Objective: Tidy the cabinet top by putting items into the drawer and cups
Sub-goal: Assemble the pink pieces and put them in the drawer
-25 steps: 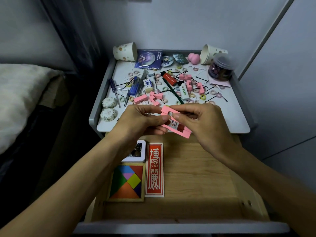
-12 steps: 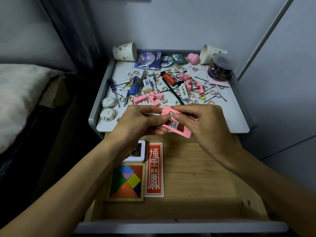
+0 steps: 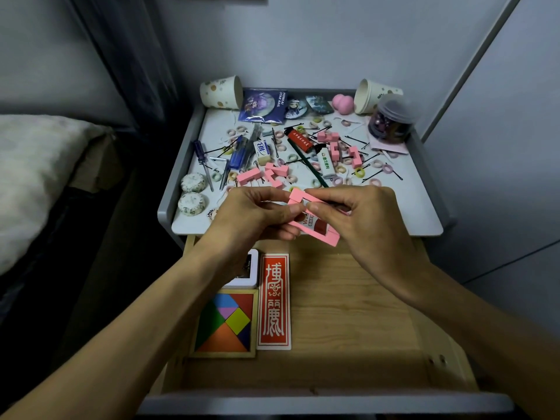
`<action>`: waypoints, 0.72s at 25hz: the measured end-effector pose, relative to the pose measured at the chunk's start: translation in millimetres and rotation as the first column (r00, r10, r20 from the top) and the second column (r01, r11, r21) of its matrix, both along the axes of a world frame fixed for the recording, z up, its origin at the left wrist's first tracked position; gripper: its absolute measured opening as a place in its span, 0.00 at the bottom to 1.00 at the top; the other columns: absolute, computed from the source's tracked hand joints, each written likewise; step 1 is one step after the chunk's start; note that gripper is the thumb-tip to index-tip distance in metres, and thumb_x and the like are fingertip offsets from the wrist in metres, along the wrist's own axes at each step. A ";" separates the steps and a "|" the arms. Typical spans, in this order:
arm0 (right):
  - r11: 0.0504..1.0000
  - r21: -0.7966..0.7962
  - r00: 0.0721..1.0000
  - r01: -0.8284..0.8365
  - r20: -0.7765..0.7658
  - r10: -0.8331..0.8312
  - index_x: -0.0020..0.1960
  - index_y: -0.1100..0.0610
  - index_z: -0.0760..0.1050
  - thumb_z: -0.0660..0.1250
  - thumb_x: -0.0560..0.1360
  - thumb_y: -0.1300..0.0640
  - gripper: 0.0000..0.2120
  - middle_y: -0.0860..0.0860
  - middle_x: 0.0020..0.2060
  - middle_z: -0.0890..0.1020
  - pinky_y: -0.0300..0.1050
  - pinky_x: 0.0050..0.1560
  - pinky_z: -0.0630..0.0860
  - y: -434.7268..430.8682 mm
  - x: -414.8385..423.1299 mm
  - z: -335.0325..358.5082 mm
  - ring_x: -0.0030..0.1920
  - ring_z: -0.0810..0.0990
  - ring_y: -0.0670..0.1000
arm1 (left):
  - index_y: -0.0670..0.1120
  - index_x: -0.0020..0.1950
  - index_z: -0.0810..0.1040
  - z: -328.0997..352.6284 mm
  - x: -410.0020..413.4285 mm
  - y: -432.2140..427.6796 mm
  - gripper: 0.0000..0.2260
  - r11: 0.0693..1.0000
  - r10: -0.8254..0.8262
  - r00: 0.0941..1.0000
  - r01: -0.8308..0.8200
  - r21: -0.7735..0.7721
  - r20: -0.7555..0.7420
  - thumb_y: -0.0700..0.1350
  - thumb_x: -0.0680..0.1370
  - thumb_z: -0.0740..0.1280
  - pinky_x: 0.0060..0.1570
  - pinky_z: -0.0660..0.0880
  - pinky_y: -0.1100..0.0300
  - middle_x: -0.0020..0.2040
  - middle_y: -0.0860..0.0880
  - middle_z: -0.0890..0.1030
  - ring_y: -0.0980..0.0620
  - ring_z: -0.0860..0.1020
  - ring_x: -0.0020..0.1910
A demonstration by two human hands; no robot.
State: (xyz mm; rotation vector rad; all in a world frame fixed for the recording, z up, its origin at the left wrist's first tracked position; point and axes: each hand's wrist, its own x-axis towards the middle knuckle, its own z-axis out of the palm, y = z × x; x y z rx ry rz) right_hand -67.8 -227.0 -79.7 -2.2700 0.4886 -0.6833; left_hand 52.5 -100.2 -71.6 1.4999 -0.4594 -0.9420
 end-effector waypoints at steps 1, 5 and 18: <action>1.000 0.005 1.000 0.000 0.003 0.000 0.58 0.58 0.81 0.72 0.74 0.57 0.14 0.51 0.48 0.86 0.26 0.40 0.76 -0.2 0.2 0.1 0.45 0.83 0.41 | 0.39 0.47 0.82 -0.2 0.4 -0.1 0.04 1.000 0.001 1.000 -0.001 -0.003 0.000 0.35 0.74 0.70 0.34 0.80 0.64 0.41 0.40 0.85 0.53 0.81 0.30; 1.000 0.020 1.000 -0.014 0.025 0.014 0.58 0.57 0.81 0.72 0.74 0.57 0.13 0.50 0.47 0.86 0.29 0.40 0.77 0.0 0.5 1.2 0.48 0.81 0.38 | 0.38 0.50 0.82 -1.1 2.3 -0.4 0.06 1.000 -0.001 1.000 0.001 -0.005 0.015 0.37 0.74 0.70 0.33 0.79 0.65 0.42 0.40 0.85 0.53 0.80 0.30; 0.995 0.072 0.998 -0.069 -0.001 0.070 0.61 0.57 0.80 0.72 0.73 0.59 0.16 0.48 0.48 0.85 0.27 0.44 0.76 1.7 2.4 1.6 0.48 0.81 0.38 | 0.38 0.47 0.83 -4.2 3.7 1.6 0.05 0.998 0.058 0.997 -0.056 -0.026 0.059 0.38 0.74 0.70 0.30 0.77 0.65 0.40 0.40 0.85 0.53 0.78 0.27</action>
